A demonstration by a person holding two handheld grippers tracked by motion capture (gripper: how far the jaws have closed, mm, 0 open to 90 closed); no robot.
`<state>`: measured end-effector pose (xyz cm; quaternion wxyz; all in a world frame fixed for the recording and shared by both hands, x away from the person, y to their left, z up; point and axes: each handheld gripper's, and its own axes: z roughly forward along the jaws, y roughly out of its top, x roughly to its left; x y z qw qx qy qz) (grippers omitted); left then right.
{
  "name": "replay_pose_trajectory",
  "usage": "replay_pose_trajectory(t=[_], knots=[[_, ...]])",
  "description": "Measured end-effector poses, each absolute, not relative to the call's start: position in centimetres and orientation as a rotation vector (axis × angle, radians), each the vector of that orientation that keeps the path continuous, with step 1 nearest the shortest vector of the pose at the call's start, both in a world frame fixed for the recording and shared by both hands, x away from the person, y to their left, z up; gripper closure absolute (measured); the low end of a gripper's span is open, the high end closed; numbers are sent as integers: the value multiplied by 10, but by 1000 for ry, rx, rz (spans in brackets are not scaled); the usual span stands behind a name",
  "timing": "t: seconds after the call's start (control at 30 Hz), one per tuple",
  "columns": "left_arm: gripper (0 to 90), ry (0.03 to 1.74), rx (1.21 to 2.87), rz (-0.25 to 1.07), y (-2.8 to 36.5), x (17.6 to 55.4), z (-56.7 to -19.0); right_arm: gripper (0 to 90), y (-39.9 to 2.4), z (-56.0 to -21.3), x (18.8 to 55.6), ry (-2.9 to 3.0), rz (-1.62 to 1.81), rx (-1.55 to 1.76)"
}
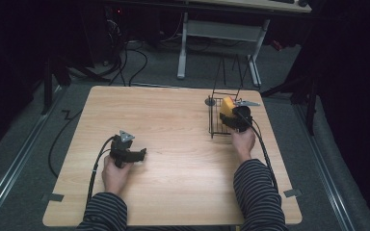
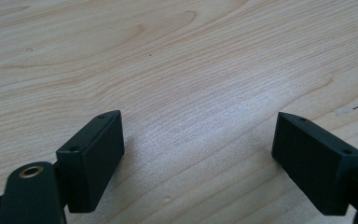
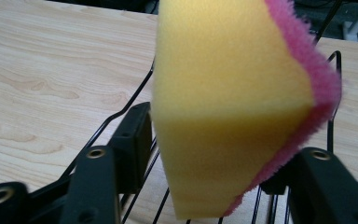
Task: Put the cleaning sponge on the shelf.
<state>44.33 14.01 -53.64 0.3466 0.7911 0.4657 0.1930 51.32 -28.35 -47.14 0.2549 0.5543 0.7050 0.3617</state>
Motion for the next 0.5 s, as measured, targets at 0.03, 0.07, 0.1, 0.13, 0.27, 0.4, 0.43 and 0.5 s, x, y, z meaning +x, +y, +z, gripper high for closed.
replay_pose_trajectory(t=[0.03, 0.07, 0.1, 0.13, 0.27, 0.4, 0.43, 0.5], knots=[[175, 1208, 2052, 500, 140, 443, -536, 422, -283, -471, 513, 1914, 986, 1509], [174, 1209, 2052, 501, 140, 443, -536, 405, -284, -471, 513, 1914, 989, 1506], [175, 1209, 2052, 501, 140, 443, -536, 390, -284, -470, 512, 1910, 992, 1503], [174, 1208, 2052, 501, 140, 443, -536, 377, -285, -470, 512, 1906, 997, 1503], [174, 1208, 2053, 501, 140, 443, -536, 341, -287, -467, 510, 1893, 1019, 1504], [174, 1208, 2053, 502, 140, 443, -536, 308, -292, -463, 505, 1876, 1076, 1528], [173, 1207, 2055, 502, 140, 443, -536, 296, -292, -462, 504, 1876, 1086, 1526], [173, 1207, 2056, 502, 140, 443, -536, 272, -294, -460, 502, 1886, 1088, 1509]])
